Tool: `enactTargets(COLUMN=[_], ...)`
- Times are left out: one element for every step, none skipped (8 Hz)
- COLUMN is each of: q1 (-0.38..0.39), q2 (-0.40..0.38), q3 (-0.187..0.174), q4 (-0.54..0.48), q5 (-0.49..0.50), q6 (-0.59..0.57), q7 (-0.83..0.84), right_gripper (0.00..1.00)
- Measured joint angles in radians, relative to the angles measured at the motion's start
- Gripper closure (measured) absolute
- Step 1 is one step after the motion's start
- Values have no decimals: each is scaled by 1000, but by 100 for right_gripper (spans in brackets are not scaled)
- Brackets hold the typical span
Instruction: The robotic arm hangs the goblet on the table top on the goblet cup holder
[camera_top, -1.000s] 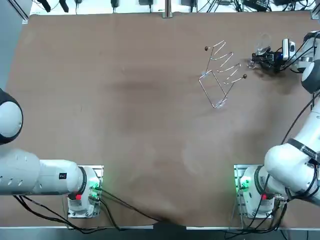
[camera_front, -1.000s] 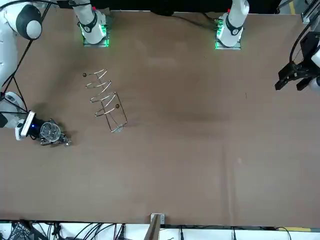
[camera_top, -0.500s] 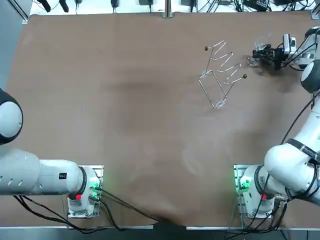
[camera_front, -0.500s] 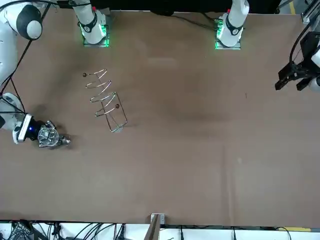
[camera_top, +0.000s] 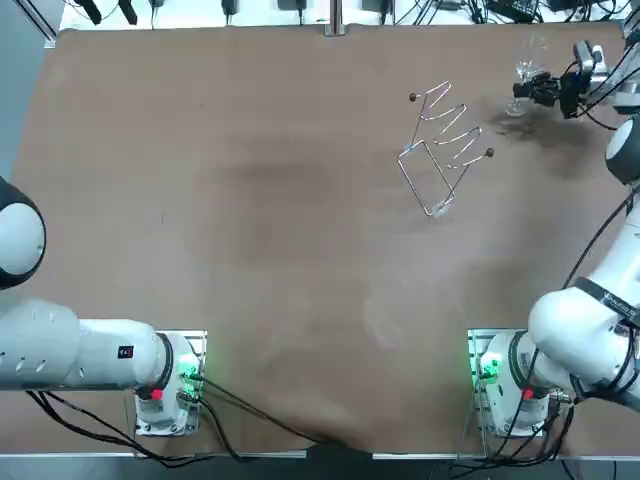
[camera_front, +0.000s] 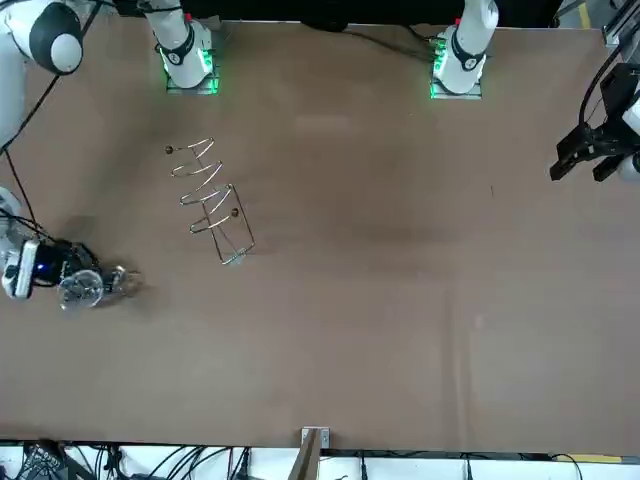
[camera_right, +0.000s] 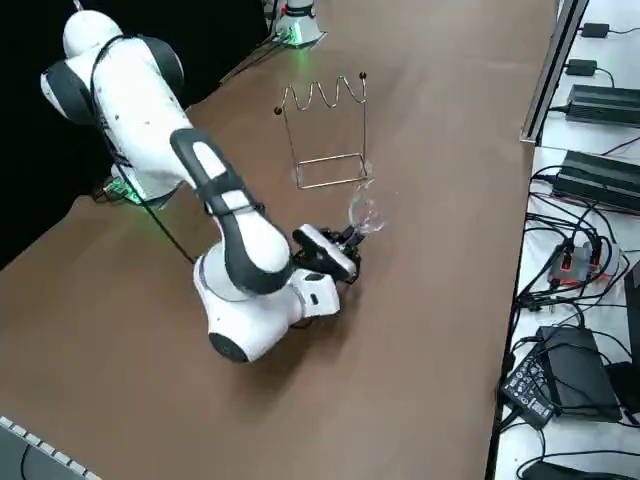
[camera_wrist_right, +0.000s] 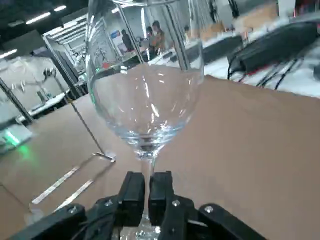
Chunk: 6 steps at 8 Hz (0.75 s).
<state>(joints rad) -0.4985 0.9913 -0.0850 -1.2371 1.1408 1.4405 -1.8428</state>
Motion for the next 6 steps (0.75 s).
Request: enactTargets(q1=[5,10,14,18,22,28], q2=[-37,-75,-104,-123,-132,-142], q3=[2,2,3,3,3,3], q4=[11,13,13,13,13,13], q5=[-44,-75,-96,-107,-114,-134], q6=[-1,-2,-6,-23,-51,-72], q7=[137,277,423,561,684,810], right_gripper=[91,91,91,91,91,91])
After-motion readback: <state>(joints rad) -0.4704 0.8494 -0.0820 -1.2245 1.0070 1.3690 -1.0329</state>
